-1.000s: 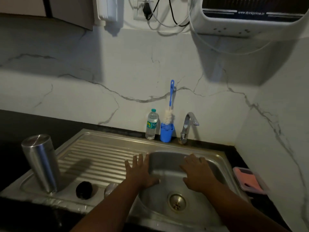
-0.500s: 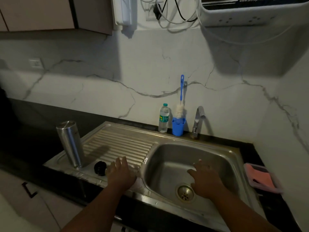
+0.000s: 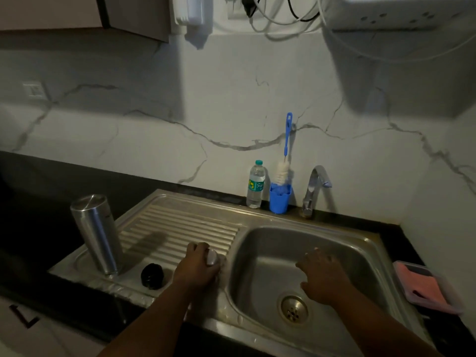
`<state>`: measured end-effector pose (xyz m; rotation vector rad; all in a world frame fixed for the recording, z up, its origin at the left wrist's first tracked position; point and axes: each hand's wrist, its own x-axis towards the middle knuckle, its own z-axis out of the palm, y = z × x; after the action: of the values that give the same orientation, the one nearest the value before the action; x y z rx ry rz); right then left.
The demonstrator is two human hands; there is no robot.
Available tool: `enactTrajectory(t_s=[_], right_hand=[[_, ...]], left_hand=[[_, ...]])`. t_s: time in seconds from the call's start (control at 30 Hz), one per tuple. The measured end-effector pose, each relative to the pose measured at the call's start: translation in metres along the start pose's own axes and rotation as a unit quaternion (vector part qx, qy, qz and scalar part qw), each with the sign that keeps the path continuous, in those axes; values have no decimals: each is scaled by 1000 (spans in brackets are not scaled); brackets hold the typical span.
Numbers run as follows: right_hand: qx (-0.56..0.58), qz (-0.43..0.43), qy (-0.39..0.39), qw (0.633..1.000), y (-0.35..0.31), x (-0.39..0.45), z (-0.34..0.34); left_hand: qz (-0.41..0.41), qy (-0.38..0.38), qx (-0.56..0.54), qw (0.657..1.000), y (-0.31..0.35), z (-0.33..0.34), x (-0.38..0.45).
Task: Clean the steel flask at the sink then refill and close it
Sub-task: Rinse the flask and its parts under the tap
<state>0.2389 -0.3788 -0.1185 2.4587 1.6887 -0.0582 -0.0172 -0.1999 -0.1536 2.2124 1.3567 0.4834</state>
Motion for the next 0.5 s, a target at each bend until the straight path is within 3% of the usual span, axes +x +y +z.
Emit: enactTrajectory(t_s=[0.37, 0.5], right_hand=[[54, 153, -6, 987, 13, 21, -8], [90, 199, -14, 976, 24, 24, 4]], left_hand=[[158, -102, -142, 972, 78, 38, 94], [132, -150, -230, 952, 102, 64, 107]])
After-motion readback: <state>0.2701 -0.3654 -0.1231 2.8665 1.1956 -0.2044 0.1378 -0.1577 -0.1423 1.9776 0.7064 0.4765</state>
